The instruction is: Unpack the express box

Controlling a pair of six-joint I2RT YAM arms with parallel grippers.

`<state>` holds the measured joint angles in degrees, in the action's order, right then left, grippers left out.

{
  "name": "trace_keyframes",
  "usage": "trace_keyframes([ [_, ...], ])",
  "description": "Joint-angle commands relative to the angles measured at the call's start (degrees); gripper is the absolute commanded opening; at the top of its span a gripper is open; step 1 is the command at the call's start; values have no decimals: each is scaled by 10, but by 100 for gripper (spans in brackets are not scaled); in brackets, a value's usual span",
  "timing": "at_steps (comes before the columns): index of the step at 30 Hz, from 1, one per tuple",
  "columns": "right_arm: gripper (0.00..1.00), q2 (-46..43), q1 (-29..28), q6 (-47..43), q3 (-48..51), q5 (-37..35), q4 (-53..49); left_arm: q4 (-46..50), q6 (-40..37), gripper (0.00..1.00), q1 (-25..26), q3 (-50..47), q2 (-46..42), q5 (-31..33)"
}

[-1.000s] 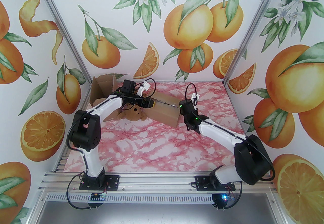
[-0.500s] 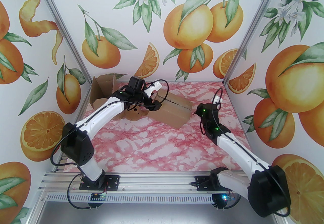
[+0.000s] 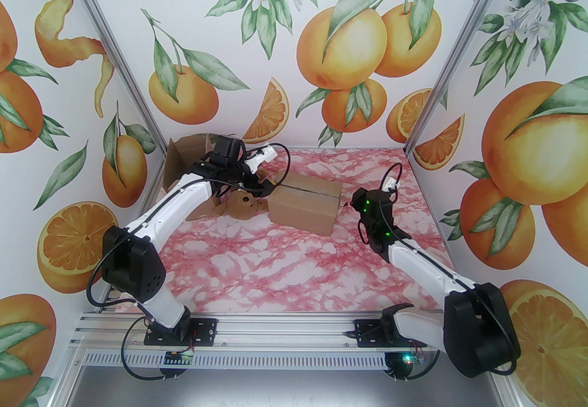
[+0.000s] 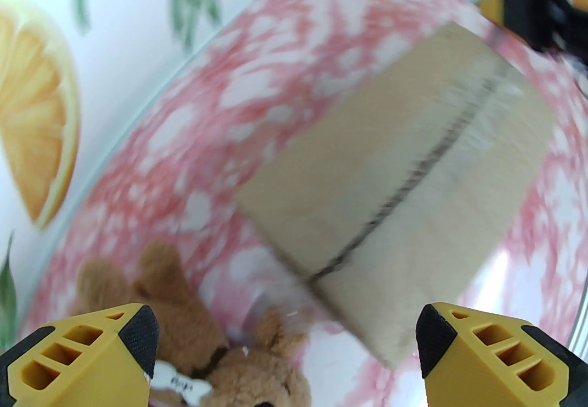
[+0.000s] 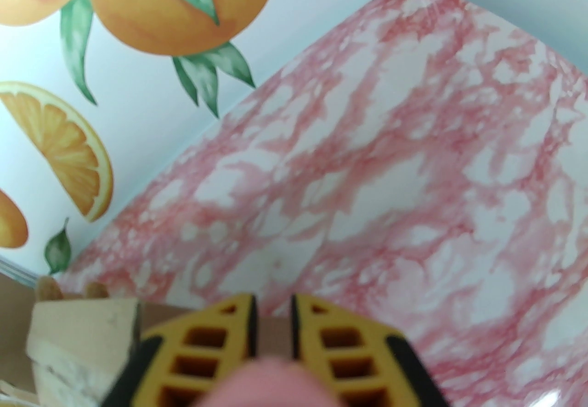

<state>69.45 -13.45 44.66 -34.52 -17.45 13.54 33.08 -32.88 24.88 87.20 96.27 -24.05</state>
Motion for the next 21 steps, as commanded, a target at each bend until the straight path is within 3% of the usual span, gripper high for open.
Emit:
trace_keyframes([
  [1, 0, -51, -1, 16, 11, -43, 32, 34, -152, 99, 43, 36, 12, -55],
  [9, 0, -126, 4, 64, 116, -38, 210, 19, -282, 100, 137, 40, 42, -52],
  [13, 0, -102, 4, 79, 150, -26, 317, -3, -317, 100, 177, 58, 81, -20],
  [21, 0, 5, 4, 168, 197, -34, 531, -49, -303, 100, 185, 105, 137, -38],
])
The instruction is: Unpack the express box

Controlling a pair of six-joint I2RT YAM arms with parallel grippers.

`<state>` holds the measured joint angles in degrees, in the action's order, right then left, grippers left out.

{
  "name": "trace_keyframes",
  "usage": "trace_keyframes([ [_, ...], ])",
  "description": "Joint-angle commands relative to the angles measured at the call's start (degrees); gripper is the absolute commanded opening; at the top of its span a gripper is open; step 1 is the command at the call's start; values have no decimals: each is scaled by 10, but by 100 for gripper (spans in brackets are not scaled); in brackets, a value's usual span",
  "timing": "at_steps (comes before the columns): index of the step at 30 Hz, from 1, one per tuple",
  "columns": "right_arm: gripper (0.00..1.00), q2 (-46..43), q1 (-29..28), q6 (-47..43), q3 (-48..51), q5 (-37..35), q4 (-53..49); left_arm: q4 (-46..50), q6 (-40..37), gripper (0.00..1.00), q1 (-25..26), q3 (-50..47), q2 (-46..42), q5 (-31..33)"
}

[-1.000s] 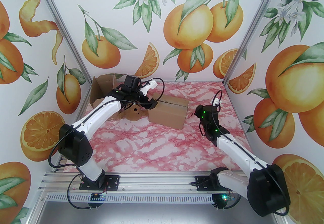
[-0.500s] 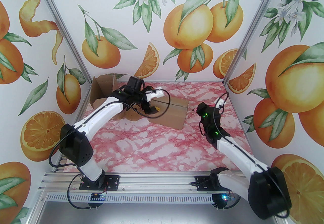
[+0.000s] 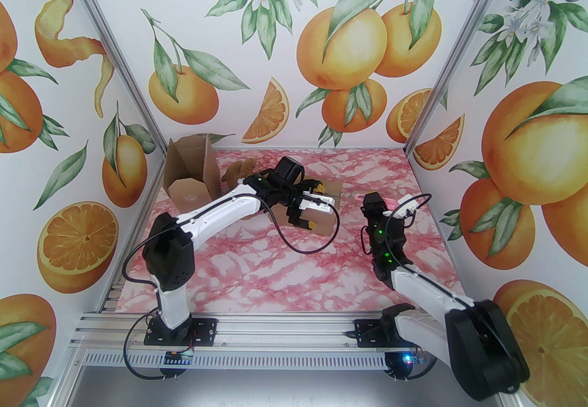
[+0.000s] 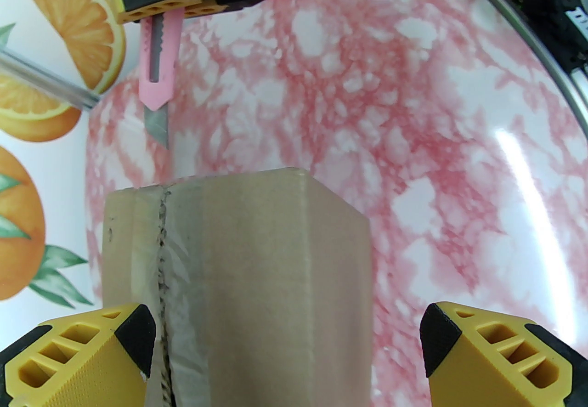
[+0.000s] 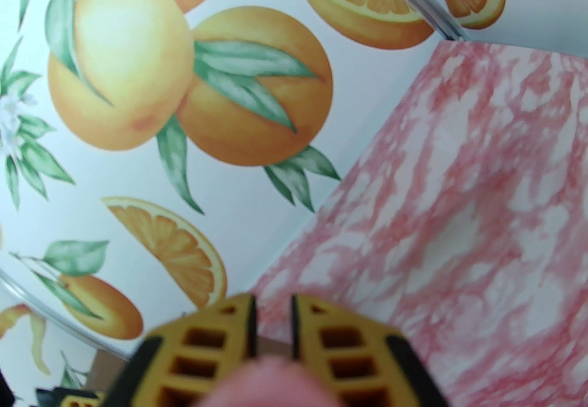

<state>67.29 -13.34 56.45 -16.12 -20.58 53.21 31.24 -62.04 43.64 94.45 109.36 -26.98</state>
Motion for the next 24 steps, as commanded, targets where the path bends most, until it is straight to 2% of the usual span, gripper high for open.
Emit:
trace_keyframes([
  [1, 0, 41, 3, 64, 17, -7, 157, -35, -9, 100, -2, 35, 8, -10],
  [5, 0, 99, 3, 105, 29, -13, 251, -38, -6, 100, -2, 36, 11, -13],
  [10, 0, 127, 2, 142, 42, -27, 292, -39, -4, 100, -2, 34, 11, -13],
  [16, 0, 140, 2, 184, 41, -43, 297, -42, -2, 100, -1, 34, 17, -15],
  [24, 0, 149, 0, 199, 27, -27, 280, -44, 2, 100, -1, 39, 24, -19],
])
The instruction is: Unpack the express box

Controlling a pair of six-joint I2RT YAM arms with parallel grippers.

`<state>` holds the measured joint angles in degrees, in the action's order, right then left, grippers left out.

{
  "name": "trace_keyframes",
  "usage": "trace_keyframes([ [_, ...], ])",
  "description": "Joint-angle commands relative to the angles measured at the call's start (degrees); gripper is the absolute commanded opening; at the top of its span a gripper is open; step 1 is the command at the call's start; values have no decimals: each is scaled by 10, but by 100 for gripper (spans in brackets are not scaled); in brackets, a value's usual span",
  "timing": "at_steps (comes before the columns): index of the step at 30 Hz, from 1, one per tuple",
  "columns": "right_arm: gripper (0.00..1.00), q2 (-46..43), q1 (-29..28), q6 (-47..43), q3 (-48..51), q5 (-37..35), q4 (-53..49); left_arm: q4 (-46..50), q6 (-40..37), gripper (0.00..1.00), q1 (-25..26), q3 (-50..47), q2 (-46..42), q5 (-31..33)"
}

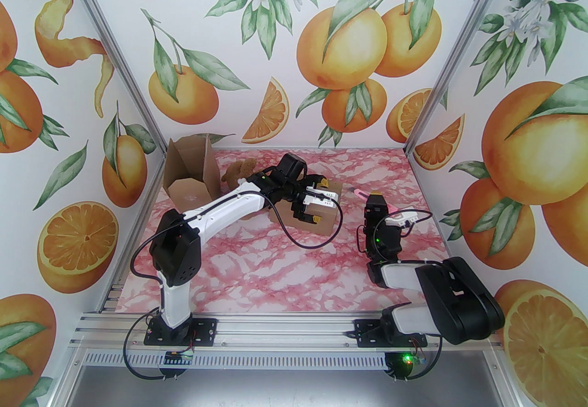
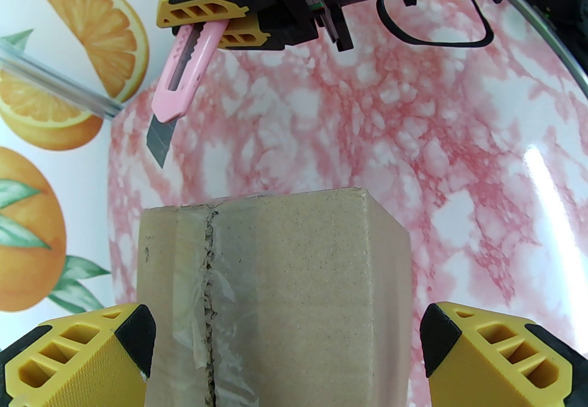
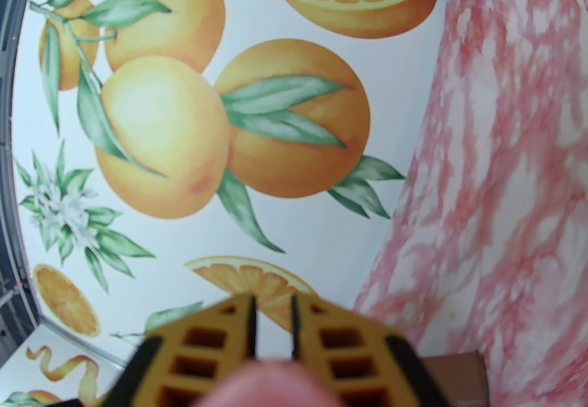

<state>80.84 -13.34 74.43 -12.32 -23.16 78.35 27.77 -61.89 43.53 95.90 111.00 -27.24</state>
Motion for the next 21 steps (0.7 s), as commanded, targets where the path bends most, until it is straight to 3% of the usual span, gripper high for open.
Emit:
trace_keyframes([
  [1, 0, 20, -1, 22, -11, 0, 31, -10, 0, 100, -1, 24, 9, -16],
  [21, 0, 44, -32, 29, -17, -8, 45, -12, 4, 100, 2, 13, 10, -15],
])
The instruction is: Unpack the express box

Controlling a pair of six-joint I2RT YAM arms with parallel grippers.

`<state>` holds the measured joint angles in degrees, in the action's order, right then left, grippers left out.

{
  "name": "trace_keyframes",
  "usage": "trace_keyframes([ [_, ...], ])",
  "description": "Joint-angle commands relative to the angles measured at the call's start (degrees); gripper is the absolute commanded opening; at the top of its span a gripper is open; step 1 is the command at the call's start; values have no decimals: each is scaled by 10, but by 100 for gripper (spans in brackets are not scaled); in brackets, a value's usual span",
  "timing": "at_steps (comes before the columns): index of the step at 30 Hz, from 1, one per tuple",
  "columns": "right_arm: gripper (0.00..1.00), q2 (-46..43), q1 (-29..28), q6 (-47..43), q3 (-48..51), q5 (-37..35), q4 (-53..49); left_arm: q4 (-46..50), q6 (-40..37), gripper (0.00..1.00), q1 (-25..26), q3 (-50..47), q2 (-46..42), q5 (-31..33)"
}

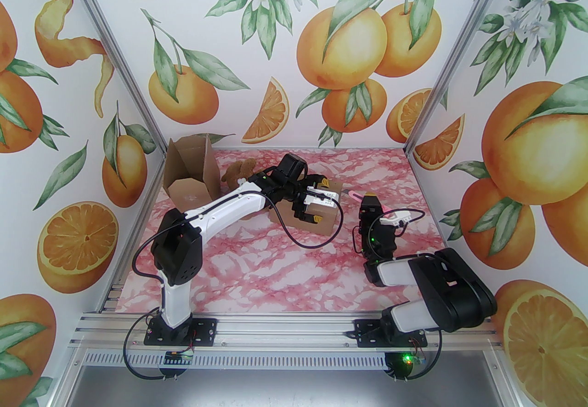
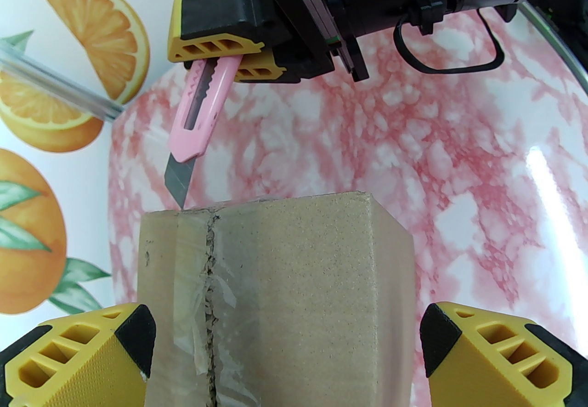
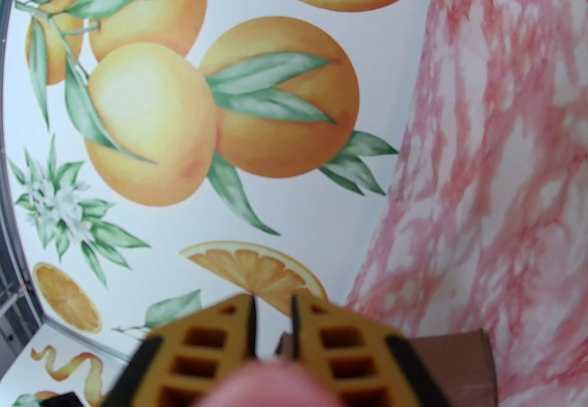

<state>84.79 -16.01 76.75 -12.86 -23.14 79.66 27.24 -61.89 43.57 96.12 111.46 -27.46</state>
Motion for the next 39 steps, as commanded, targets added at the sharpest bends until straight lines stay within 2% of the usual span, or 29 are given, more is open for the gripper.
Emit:
trace_keyframes([
  [1, 0, 5, -6, 6, -11, -9, 32, -7, 4, 100, 2, 9, 5, -13],
  [14, 0, 22, -11, 15, -19, -10, 32, -12, 1, 100, 3, -4, 2, -11],
  [24, 0, 17, -29, 34, -1, -24, 28, -66, 33, 100, 11, -12, 13, -15],
  [35, 0, -25, -34, 39, 6, -24, -36, -103, 50, 100, 26, -15, 36, -13],
  [39, 0, -43, -33, 42, 6, -23, -64, -121, 62, 100, 26, -5, 48, 9],
])
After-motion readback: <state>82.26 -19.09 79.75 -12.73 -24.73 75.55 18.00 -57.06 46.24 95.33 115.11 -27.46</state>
